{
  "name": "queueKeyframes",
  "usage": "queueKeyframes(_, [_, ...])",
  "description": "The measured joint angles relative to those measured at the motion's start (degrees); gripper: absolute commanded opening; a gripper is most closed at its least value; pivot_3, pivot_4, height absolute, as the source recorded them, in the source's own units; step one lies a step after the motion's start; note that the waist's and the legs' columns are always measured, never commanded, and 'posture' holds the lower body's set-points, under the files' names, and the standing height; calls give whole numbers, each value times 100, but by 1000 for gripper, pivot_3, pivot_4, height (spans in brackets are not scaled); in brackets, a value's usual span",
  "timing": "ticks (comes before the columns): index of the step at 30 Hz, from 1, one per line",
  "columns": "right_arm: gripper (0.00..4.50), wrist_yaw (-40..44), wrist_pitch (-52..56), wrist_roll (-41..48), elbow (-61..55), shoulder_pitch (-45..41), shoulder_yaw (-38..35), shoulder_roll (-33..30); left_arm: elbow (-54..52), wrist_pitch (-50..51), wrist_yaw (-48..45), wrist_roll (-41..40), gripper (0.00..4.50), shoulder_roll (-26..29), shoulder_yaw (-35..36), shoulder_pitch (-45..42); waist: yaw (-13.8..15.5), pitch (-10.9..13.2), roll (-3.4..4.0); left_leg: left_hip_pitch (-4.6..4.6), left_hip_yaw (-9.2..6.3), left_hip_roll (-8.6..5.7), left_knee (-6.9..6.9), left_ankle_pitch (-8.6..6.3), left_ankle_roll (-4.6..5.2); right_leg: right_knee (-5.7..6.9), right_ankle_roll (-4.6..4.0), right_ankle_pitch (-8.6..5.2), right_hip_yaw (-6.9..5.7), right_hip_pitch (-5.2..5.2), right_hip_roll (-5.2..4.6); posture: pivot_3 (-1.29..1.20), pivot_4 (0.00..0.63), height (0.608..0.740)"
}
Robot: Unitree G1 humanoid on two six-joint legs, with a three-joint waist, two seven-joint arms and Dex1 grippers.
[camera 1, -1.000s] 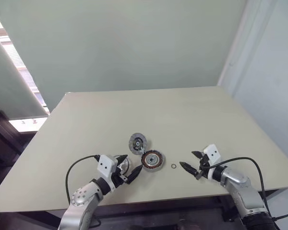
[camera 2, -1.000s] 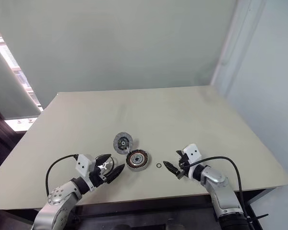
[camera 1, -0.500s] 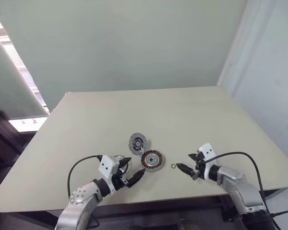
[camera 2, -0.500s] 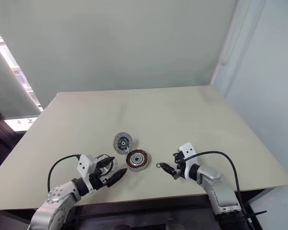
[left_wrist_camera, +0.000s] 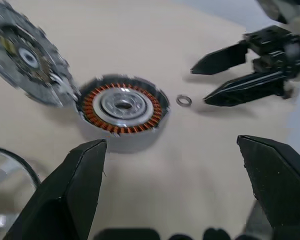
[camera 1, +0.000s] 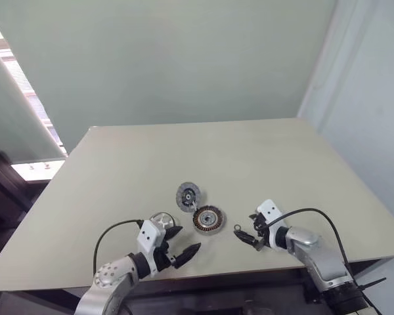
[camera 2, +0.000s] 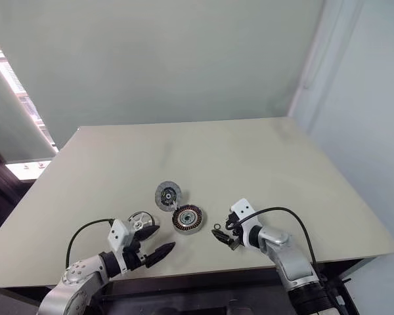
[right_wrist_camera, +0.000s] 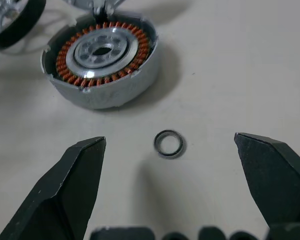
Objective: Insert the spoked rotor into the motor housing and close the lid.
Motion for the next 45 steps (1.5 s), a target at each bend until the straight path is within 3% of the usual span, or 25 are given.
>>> queueKeyframes(24, [4500, -67, -525, -243, 975, -320, 174, 380, 163, -238, -112, 134, 4475, 18, -44, 74, -3, 0, 2, 3, 2, 3, 2, 0, 0, 1, 0, 0, 0, 3, 1, 0, 0, 740])
queueKeyframes(35, [742, -123, -581, -352, 1036, -330, 147, 345, 321, -381, -163, 224, 4500, 26, -69, 73, -2, 0, 2, 3, 0, 2, -2, 0, 0, 0, 0, 0, 0, 1, 1, 0, 0, 740])
queueKeyframes(45, [716, -129, -636, -346, 1093, -342, 96, 356, 491, -512, -195, 241, 4500, 20, -67, 48, -2, 0, 2, 3, 0, 2, 0, 0, 0, 1, 0, 0, 0, 2, 1, 0, 0, 740])
